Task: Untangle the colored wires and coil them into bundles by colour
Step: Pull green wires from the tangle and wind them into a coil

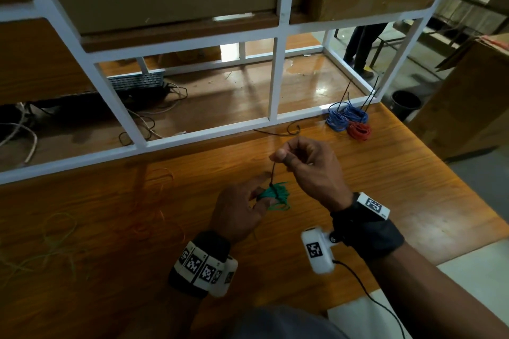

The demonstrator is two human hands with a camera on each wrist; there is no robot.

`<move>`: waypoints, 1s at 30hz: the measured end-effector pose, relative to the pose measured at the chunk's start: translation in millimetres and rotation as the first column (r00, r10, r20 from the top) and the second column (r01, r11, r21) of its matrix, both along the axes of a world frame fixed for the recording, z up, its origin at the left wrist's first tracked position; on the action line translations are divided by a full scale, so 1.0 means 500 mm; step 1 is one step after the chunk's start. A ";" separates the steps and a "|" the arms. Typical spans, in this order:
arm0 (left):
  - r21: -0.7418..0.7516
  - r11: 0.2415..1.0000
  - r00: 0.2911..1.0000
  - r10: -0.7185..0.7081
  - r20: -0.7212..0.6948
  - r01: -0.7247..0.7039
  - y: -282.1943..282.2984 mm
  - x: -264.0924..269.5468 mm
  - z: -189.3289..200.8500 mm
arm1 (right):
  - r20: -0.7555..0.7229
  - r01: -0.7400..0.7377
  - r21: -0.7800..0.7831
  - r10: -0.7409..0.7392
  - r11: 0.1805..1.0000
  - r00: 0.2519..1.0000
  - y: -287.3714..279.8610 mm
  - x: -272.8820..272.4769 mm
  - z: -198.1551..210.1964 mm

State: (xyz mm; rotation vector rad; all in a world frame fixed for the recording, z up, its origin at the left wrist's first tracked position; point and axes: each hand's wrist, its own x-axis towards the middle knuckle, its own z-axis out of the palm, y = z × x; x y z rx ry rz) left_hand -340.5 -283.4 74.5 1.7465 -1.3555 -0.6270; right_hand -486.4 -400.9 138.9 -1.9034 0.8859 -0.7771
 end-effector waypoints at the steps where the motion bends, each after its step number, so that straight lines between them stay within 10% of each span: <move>1: 0.001 1.000 0.999 0.007 -0.050 -0.007 -0.001 0.002 -0.001 | -0.003 0.001 0.009 -0.001 1.000 1.000 0.002 0.001 0.002; 30: -0.116 0.992 0.999 0.040 -0.019 -0.042 -0.056 0.022 -0.059 | 0.111 0.181 0.168 -0.201 0.969 0.973 0.000 0.006 -0.008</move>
